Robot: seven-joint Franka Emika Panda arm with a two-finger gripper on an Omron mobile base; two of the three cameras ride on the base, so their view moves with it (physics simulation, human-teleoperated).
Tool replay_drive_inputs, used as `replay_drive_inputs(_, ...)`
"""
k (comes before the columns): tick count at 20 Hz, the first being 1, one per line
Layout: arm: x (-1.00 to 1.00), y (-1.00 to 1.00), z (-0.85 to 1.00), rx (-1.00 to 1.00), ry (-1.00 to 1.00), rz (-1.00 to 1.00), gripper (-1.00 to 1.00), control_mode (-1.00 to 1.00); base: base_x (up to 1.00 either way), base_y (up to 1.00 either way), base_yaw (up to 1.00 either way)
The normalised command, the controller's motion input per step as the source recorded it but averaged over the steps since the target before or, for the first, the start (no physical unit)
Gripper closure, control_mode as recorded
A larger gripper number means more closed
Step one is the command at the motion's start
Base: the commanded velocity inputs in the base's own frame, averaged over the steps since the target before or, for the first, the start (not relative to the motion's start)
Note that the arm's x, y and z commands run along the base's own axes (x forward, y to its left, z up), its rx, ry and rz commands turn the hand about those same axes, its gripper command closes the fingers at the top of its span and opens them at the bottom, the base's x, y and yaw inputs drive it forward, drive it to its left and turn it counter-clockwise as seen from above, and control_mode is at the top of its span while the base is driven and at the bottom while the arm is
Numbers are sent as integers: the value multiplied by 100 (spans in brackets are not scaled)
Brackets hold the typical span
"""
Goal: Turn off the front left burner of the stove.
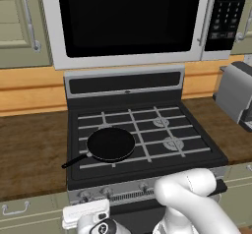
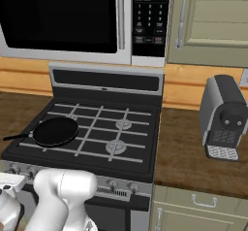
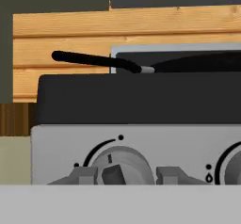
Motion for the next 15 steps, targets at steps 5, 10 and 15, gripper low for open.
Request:
replay_drive_inputs(5,2,-17,0,56,-9,-23,100,-100,0,0,0)
replay_drive_inputs(10,0,-15,0,55,-10,-23,100,-100,0,0,0)
replay_drive_inputs(15,0,-5,0,51,-13,-27,100,-100,0,0,0)
